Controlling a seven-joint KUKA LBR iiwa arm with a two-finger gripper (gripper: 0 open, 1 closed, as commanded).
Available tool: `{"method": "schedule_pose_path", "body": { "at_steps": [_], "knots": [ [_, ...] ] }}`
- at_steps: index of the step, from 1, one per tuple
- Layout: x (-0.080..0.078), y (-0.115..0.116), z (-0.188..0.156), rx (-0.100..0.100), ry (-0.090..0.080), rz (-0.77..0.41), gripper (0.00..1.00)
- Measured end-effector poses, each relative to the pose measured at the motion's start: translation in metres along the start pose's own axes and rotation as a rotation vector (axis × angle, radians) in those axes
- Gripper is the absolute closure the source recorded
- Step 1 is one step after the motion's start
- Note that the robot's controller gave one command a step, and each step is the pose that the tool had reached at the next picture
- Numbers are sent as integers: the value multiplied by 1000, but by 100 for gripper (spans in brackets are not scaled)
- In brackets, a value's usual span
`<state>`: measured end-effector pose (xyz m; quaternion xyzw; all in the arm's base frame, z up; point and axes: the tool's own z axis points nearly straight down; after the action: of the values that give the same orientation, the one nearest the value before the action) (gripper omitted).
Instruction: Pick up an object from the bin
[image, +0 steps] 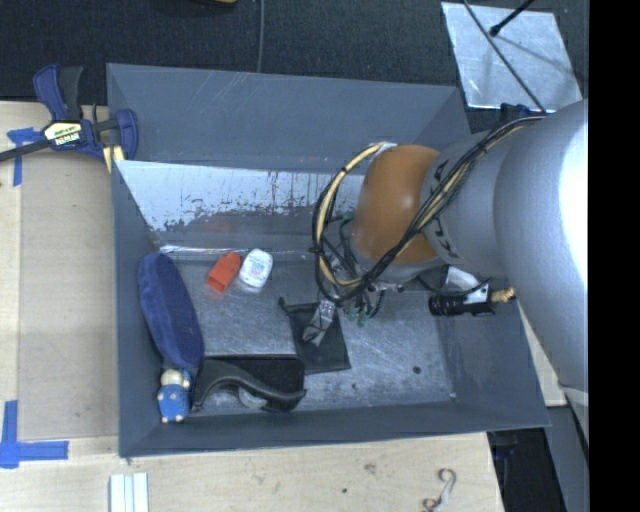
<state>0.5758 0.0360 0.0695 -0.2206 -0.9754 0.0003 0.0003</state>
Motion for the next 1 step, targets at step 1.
{"method": "schedule_pose_path", "body": {
  "at_steps": [1],
  "knots": [
    [-1, 0, -1, -1, -2, -1, 100]
  ]
}}
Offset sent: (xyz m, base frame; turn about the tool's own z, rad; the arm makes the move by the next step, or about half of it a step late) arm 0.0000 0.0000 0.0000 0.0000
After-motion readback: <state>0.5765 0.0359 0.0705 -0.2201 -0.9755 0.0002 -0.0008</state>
